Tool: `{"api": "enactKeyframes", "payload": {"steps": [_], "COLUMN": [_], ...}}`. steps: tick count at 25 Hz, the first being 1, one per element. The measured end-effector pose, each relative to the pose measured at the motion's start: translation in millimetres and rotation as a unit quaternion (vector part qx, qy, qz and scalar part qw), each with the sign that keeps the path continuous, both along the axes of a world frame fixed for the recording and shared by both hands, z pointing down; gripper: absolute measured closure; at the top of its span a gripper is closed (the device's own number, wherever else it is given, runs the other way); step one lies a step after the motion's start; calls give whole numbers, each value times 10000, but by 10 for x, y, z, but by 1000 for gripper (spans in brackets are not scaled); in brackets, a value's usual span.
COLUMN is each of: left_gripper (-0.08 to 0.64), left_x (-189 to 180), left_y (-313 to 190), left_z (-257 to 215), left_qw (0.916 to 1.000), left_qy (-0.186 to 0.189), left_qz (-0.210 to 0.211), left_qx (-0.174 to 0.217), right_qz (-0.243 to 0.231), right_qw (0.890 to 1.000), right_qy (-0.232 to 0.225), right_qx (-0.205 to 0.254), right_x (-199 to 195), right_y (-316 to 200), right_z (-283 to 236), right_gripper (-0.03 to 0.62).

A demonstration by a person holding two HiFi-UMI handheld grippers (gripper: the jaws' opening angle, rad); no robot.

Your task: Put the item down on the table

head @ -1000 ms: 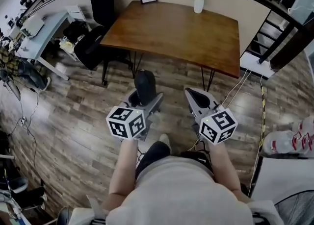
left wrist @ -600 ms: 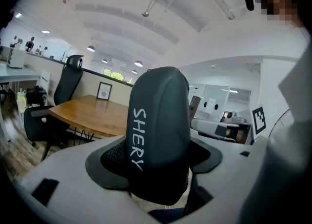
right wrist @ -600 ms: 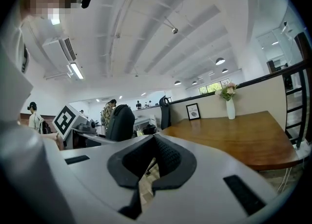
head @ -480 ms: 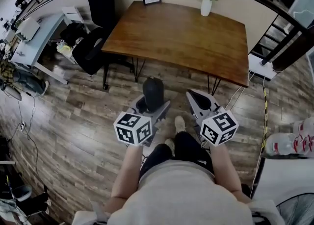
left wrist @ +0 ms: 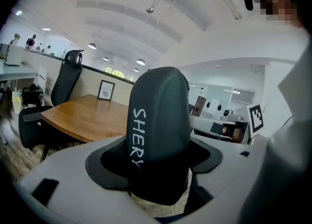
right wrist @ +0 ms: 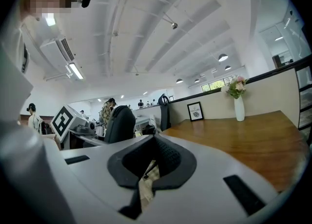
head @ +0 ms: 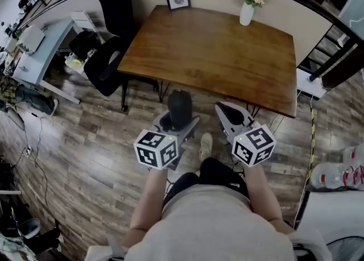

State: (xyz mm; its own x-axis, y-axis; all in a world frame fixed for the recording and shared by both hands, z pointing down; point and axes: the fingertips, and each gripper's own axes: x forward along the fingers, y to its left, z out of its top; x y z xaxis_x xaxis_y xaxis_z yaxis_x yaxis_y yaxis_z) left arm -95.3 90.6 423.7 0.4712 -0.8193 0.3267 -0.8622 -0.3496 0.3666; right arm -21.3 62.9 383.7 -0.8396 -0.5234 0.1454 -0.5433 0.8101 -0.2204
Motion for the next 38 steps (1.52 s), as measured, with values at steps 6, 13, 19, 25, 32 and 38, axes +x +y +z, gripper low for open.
{"api": "enactKeyframes", "payload": {"steps": [6,13,19,25,32,38], "left_gripper": [212,212,212,212,212,212], "left_x": [-82,-271,-236,-227,-278,-248], "left_y": [-677,-1499,-1992,-2293,-2720,-3104], "left_z": [-95,-234,-243,-175,-79,9], "left_qw": [9998,9994,9991,9992,9983,9933], "left_qy": [-129,-214,-292,-302,-308,-471], "left_qz": [35,-83,15,165,501,1049], "left_qx": [111,274,297,199,49,-83], "right_qz": [-115,-252,-76,95,548,1044], "right_qw": [9999,9991,9995,9998,9984,9941], "right_qy": [-52,-152,-174,-133,-24,37], "right_qx": [71,298,234,75,-130,-286], "right_x": [-142,-299,-193,-138,-39,16], "right_y": [-691,-1458,-1927,-2162,-2458,-2735], "right_z": [-58,-261,-231,-94,63,142], "right_gripper": [581,581,581,582,581,581]}}
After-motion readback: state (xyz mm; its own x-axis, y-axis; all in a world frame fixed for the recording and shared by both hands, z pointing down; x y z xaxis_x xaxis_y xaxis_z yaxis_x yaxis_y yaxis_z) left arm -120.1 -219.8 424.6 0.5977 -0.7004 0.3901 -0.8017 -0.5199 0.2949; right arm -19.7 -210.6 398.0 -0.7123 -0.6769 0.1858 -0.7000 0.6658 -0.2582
